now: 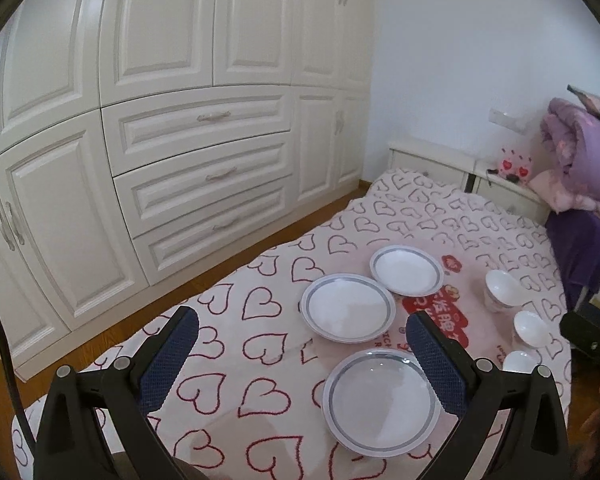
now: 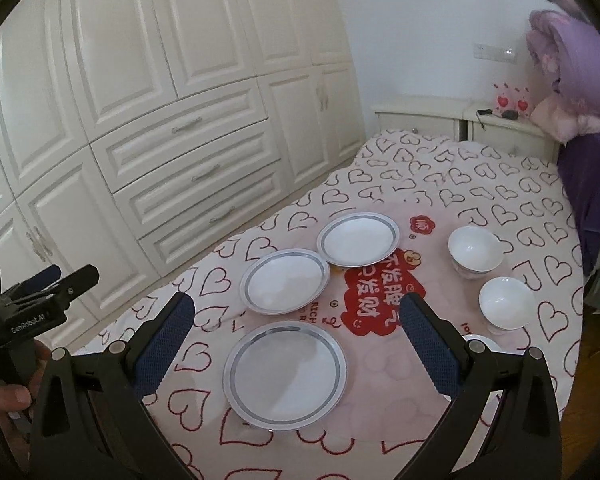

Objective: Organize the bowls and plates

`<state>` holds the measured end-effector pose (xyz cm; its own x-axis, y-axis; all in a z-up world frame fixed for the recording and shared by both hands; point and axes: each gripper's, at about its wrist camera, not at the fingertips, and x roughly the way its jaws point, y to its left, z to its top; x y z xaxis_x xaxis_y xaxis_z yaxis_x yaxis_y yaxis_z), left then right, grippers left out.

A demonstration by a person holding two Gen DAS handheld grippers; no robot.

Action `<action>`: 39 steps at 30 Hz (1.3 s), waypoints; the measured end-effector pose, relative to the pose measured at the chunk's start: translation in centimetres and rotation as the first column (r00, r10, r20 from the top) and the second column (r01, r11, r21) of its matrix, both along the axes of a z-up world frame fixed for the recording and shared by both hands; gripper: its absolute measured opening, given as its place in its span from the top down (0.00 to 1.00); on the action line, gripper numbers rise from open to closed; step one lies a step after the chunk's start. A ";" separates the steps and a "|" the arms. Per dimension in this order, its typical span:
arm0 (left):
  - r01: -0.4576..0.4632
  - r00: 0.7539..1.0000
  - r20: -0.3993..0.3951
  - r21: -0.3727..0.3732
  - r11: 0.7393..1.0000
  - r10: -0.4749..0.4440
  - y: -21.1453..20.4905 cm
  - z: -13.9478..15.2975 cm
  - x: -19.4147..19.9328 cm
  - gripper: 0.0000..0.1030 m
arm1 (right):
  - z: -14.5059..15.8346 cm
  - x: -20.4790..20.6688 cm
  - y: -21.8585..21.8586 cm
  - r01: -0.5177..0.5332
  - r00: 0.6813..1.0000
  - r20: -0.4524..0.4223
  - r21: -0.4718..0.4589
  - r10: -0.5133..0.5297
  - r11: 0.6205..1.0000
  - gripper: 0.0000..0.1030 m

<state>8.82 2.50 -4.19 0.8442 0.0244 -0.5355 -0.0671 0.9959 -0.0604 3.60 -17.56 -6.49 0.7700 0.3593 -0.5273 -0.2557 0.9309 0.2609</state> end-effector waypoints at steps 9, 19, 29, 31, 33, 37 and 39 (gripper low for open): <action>0.011 0.997 -0.072 -0.027 1.000 -0.013 1.1 -1.6 1.2 0.01 | -1.3 1.5 0.6 -0.025 0.999 -0.039 -0.002 0.025 1.000 0.00; -0.029 0.947 -0.319 -0.196 0.980 -0.036 4.9 -5.8 11.7 0.01 | -5.8 8.9 1.7 -0.073 0.977 -0.197 0.045 0.080 0.996 0.00; -0.054 0.850 -0.524 -0.183 0.982 -0.051 5.6 -11.3 29.2 0.01 | -15.1 22.7 4.1 -0.078 0.895 -0.431 0.106 0.117 0.991 0.00; -0.058 0.828 -0.558 -0.187 0.981 -0.057 5.4 -13.1 32.6 0.01 | -16.6 24.8 4.4 -0.075 0.878 -0.463 0.115 0.120 0.991 0.00; -0.080 0.799 -0.599 -0.207 0.975 -0.062 5.7 -15.3 36.1 0.01 | -18.4 27.2 4.7 -0.074 0.858 -0.497 0.138 0.133 0.988 0.00; -0.113 0.754 -0.651 -0.258 0.959 -0.086 6.3 -19.4 41.7 0.14 | -21.5 30.6 5.1 -0.067 0.817 -0.556 0.170 0.152 0.983 0.01; -0.122 0.747 -0.659 -0.265 0.956 -0.087 6.4 -21.1 44.1 0.18 | -22.8 31.8 5.5 -0.071 0.801 -0.576 0.177 0.162 0.982 0.05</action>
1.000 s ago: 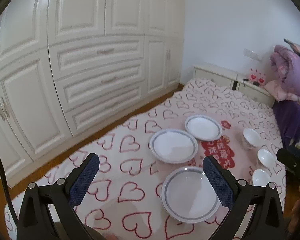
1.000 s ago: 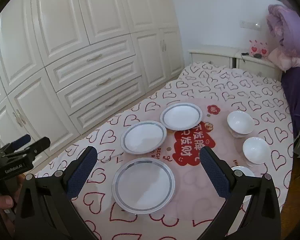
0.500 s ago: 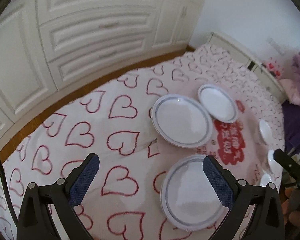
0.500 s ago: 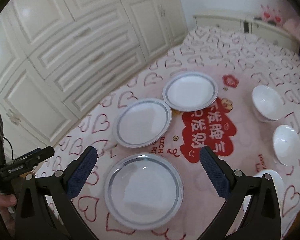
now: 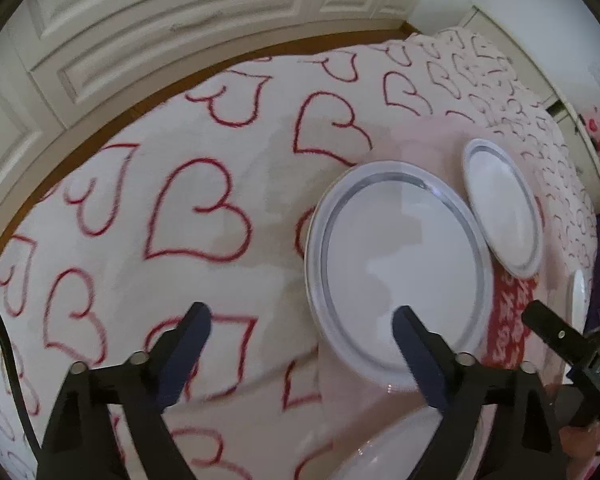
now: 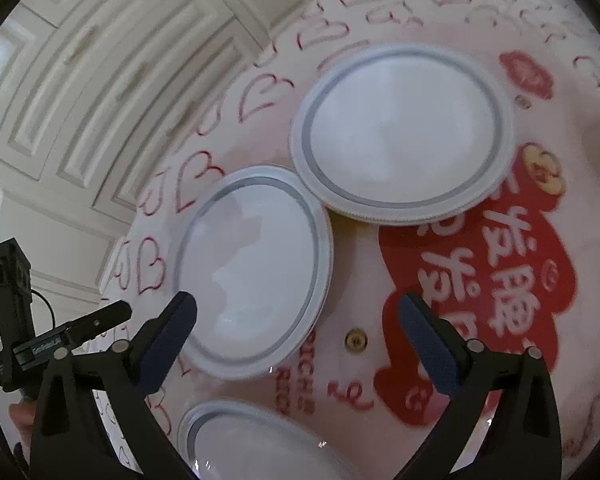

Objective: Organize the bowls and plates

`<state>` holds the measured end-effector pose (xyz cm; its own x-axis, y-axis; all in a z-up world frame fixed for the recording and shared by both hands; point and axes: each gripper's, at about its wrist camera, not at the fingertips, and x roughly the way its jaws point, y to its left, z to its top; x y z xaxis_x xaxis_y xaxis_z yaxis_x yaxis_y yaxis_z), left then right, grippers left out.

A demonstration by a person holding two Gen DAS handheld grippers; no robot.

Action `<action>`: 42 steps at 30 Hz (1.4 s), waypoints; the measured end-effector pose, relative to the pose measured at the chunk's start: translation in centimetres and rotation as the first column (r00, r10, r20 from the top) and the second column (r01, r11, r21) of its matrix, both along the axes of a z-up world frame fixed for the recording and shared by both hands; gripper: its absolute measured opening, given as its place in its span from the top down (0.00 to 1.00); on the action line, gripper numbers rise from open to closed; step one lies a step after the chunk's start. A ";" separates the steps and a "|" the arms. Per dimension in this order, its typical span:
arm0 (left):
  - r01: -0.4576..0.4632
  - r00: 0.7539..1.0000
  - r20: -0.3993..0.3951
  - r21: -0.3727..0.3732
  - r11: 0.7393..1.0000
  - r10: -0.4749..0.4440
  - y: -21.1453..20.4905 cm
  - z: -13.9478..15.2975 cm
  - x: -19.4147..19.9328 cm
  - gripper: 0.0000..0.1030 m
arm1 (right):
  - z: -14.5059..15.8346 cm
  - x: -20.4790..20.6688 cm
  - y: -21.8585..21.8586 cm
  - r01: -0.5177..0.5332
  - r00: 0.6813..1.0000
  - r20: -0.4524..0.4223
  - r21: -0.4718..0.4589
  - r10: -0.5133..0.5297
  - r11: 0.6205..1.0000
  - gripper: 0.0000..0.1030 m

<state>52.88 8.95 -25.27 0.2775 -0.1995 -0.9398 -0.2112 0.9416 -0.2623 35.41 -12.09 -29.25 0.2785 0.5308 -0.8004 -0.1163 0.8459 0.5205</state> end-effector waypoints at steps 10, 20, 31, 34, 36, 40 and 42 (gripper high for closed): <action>-0.073 0.992 -0.109 -0.126 0.989 0.059 1.0 -7.6 5.3 0.38 | -3.5 3.1 1.5 -0.057 0.997 -0.051 0.064 0.060 0.996 0.24; -0.107 0.992 -0.097 -0.240 0.965 0.086 1.7 -10.8 8.6 0.84 | -4.3 4.0 2.8 -0.072 0.996 -0.042 0.041 0.074 0.997 0.64; -0.162 0.987 -0.025 -0.199 0.967 0.160 3.1 -10.5 8.6 0.86 | -2.7 2.2 3.5 -0.092 0.995 0.042 0.020 0.091 0.996 0.81; -0.171 0.985 -0.012 -0.200 0.965 0.172 3.0 -10.4 8.0 0.86 | -1.6 1.4 4.0 -0.110 0.991 0.071 -0.002 0.110 0.994 0.81; -0.173 0.984 0.003 -0.198 0.965 0.177 3.1 -9.9 6.8 0.86 | -1.0 0.7 4.1 -0.119 0.989 0.088 -0.035 0.121 0.992 0.81; -0.161 0.985 0.029 -0.200 0.966 0.170 2.1 -9.2 5.1 0.86 | 0.0 -1.1 3.1 -0.110 0.987 0.116 -0.029 0.113 0.993 0.81; -0.156 0.985 0.037 -0.200 0.967 0.167 1.8 -8.9 4.0 0.86 | 0.4 -1.9 2.7 -0.110 0.985 0.129 -0.031 0.113 0.994 0.81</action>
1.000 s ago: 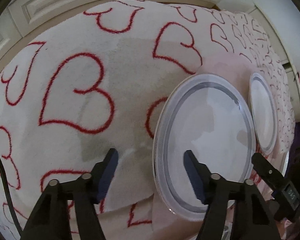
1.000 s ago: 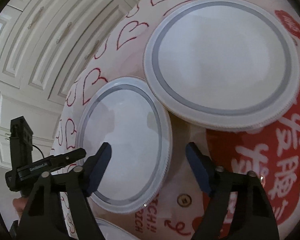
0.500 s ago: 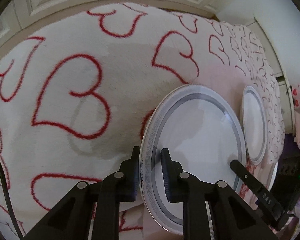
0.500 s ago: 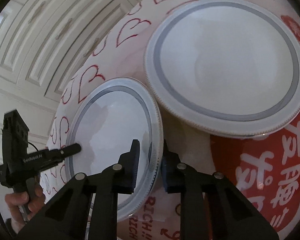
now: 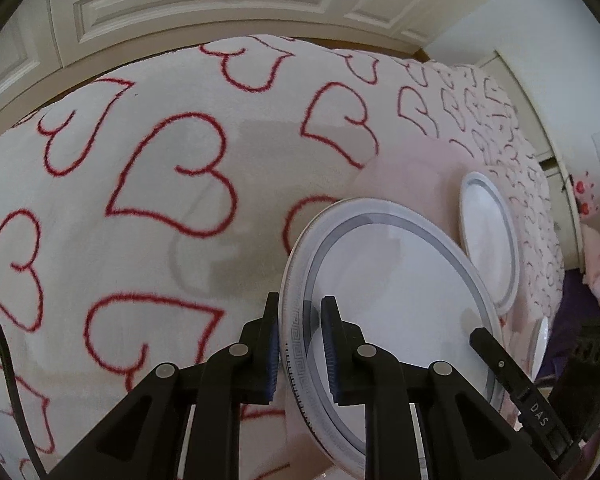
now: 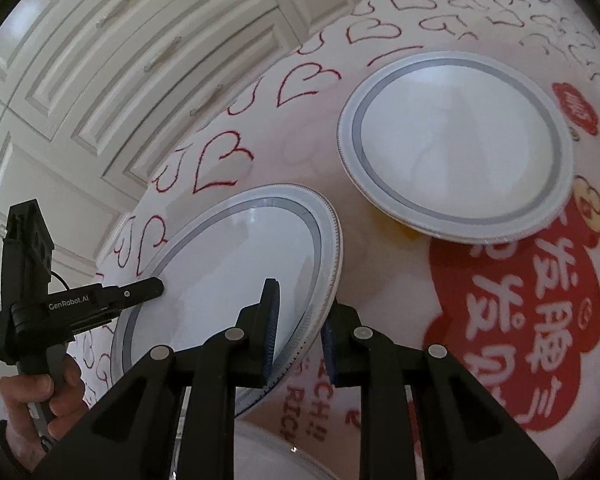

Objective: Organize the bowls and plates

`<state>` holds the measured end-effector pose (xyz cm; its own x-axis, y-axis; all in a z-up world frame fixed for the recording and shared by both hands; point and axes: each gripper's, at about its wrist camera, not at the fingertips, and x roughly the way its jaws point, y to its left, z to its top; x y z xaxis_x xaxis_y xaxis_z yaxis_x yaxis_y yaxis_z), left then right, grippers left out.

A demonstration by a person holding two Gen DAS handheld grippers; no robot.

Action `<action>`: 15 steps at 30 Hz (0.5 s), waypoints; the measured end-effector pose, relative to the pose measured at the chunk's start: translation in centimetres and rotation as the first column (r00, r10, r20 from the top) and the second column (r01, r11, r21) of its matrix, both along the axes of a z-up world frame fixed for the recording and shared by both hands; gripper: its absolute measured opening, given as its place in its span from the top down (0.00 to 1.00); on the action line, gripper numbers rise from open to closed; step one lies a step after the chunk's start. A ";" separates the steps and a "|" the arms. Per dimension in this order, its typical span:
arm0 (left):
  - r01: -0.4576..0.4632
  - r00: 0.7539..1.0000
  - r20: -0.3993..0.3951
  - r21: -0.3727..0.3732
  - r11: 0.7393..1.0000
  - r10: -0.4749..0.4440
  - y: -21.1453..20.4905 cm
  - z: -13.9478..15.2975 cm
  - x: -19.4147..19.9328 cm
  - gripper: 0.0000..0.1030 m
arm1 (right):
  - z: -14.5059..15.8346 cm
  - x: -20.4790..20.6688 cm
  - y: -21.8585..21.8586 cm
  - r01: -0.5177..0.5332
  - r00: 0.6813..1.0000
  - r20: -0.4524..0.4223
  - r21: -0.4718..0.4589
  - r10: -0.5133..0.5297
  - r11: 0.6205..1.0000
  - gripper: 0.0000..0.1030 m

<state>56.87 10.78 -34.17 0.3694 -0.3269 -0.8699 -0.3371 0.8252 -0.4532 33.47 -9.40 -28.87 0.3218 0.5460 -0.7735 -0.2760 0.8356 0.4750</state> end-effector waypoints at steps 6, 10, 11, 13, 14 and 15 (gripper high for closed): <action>0.006 0.999 0.044 -0.027 1.000 -0.005 -0.9 1.8 -3.2 0.86 | 2.2 -3.9 -1.7 -0.002 0.999 0.051 -0.005 0.002 1.000 0.81; 0.029 0.996 0.083 -0.024 0.999 -0.027 -1.5 5.0 -7.9 0.86 | 3.8 -7.3 -3.2 0.001 0.997 0.075 0.001 -0.001 1.000 0.81; 0.033 0.995 0.093 -0.025 0.999 -0.031 -1.7 5.8 -9.1 0.86 | 4.1 -8.0 -3.4 0.001 0.997 0.079 0.002 -0.001 1.000 0.81; 0.040 0.994 0.103 -0.024 0.999 -0.037 -1.9 6.9 -11.5 0.86 | 4.7 -9.5 -3.9 0.000 0.996 0.084 0.002 0.000 1.000 0.81; 0.045 0.993 0.106 -0.023 0.999 -0.043 -2.1 7.4 -13.1 0.86 | 5.0 -10.5 -4.2 0.001 0.996 0.087 0.002 -0.002 1.000 0.81; 0.049 0.993 0.107 -0.022 0.999 -0.047 -2.3 7.7 -14.0 0.86 | 5.2 -11.0 -4.4 0.001 0.996 0.089 0.001 -0.002 1.000 0.81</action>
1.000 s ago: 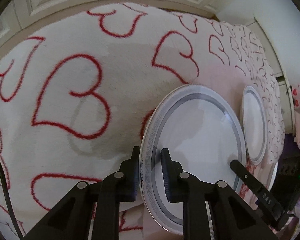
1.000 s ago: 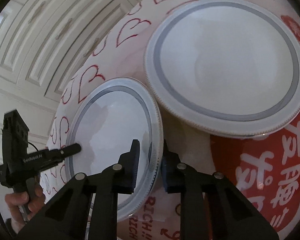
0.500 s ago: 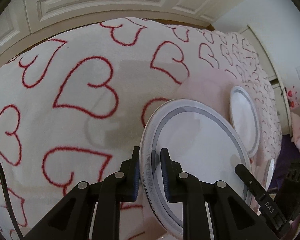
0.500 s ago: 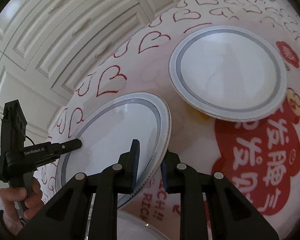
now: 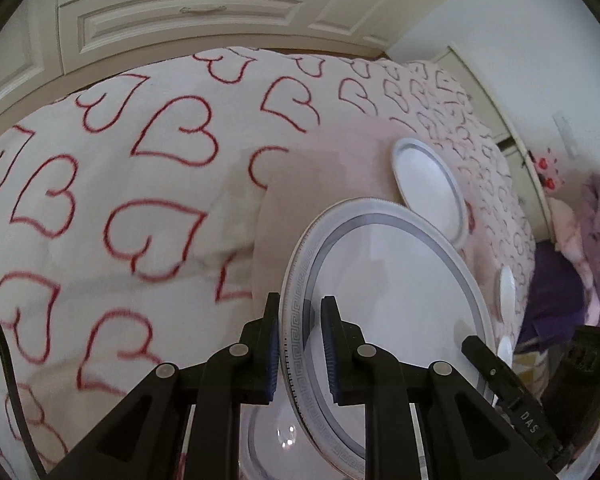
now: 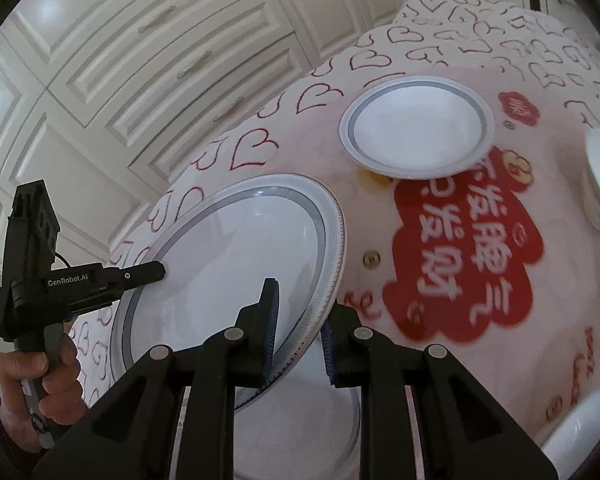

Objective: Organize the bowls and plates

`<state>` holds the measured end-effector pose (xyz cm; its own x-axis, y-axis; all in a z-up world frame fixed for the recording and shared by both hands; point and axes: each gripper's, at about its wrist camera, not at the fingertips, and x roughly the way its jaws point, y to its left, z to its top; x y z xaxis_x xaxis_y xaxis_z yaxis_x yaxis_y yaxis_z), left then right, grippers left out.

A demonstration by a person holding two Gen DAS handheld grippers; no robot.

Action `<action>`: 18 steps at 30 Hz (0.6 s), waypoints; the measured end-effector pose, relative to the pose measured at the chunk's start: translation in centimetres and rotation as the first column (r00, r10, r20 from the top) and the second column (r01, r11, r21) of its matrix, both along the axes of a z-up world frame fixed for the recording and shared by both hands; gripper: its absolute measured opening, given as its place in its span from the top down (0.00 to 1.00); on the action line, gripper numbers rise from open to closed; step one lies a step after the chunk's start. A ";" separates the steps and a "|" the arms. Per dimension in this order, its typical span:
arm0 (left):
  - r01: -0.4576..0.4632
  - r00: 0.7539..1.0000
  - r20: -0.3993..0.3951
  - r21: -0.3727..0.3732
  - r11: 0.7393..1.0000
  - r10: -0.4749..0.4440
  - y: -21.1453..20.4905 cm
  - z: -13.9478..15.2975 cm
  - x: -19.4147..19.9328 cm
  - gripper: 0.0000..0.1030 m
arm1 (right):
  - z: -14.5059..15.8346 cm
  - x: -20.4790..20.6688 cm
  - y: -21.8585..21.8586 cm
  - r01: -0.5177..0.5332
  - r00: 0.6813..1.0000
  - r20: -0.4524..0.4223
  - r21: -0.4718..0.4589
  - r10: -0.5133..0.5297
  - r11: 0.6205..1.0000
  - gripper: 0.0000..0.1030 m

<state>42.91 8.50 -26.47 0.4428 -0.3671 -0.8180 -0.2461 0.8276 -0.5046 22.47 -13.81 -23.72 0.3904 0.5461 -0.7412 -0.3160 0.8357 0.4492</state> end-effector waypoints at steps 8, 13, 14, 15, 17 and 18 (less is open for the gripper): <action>0.018 1.000 -0.013 0.026 0.999 -0.018 -1.3 1.3 -6.5 0.86 | -0.2 -4.7 -1.3 -0.015 1.000 -0.009 -0.012 0.015 1.000 0.81; 0.027 0.999 -0.023 0.062 0.998 -0.025 -2.3 1.0 -8.2 0.85 | -1.3 -6.5 -1.7 -0.018 1.000 -0.024 -0.006 0.018 1.000 0.81; 0.029 0.999 -0.024 0.074 0.997 -0.027 -2.7 0.9 -8.5 0.85 | -1.6 -6.7 -1.8 -0.018 0.999 -0.028 -0.006 0.018 1.000 0.81; 0.031 0.999 -0.025 0.082 0.996 -0.029 -2.9 0.8 -8.6 0.85 | -1.8 -6.8 -2.0 -0.017 0.999 -0.031 -0.004 0.017 1.000 0.81; 0.035 0.999 -0.024 0.101 0.994 -0.033 -3.5 0.6 -9.0 0.85 | -2.3 -7.0 -2.2 -0.018 0.999 -0.034 -0.003 0.018 1.000 0.81; 0.037 0.999 -0.023 0.108 0.993 -0.035 -3.8 0.4 -9.1 0.84 | -2.5 -7.0 -2.4 -0.019 0.999 -0.036 -0.002 0.019 1.000 0.81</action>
